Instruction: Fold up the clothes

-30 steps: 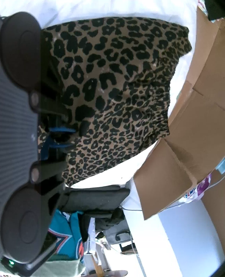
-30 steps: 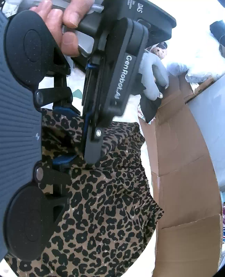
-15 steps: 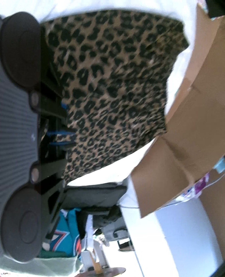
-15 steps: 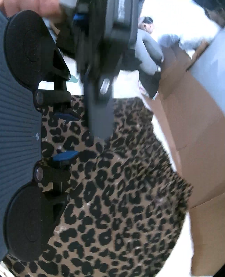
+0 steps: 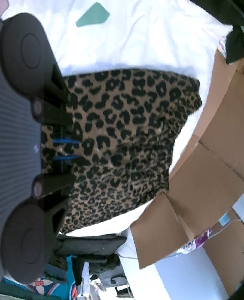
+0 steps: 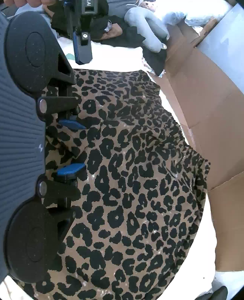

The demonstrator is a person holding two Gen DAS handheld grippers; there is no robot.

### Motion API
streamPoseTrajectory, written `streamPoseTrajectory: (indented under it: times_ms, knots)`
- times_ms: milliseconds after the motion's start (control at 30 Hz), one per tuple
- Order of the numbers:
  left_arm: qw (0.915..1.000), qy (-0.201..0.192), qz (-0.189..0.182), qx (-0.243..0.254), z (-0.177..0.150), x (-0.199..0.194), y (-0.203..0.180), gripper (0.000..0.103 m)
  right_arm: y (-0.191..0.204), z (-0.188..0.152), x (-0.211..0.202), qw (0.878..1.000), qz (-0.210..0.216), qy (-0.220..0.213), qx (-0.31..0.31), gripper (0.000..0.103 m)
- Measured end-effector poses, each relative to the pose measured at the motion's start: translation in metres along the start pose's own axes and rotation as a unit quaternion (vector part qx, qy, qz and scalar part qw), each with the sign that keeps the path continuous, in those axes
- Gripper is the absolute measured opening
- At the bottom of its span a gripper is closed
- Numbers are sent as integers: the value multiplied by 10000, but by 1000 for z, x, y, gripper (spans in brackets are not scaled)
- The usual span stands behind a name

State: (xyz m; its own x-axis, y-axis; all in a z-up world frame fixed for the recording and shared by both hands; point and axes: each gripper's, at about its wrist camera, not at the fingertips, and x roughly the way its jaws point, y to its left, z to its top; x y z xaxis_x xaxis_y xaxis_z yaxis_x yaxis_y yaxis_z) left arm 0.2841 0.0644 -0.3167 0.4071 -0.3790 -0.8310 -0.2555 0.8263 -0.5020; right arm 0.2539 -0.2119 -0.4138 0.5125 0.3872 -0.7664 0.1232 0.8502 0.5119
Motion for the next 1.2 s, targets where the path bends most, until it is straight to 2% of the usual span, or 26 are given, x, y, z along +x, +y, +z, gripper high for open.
streamPoseTrajectory:
  times_ms: [200, 400, 500, 600, 633, 667, 733, 967, 1200]
  knots:
    - [9999, 52, 124, -49, -6, 1, 12, 14, -16, -4, 17, 9959, 555, 402, 596, 45]
    - [9998, 108, 168, -65, -9, 4, 16, 15, -39, -5, 27, 9832, 1162, 562, 1288, 45]
    - [9997, 161, 198, -68, -11, 6, 18, 15, -45, -5, 32, 9769, 1438, 565, 1479, 32]
    - [9995, 218, 242, -56, -13, 10, 19, 15, -47, -7, 42, 9705, 1654, 702, 1609, 31]
    - [9994, 230, 253, -40, -13, 11, 19, 15, -47, -7, 43, 9706, 1653, 718, 1598, 25]
    - [9994, 240, 258, -23, -14, 12, 18, 15, -47, -6, 44, 9710, 1646, 716, 1579, 14]
    - [9994, 244, 259, 9, -15, 12, 18, 15, -47, -4, 38, 9709, 1715, 666, 1534, 2]
    - [9994, 266, 175, 100, -18, 12, 10, 15, -43, 15, -9, 9728, 1874, 328, 1324, 1]
    - [9989, 364, 58, 298, -22, 16, -2, 16, -66, 31, -54, 9731, 1853, -11, 1368, 1]
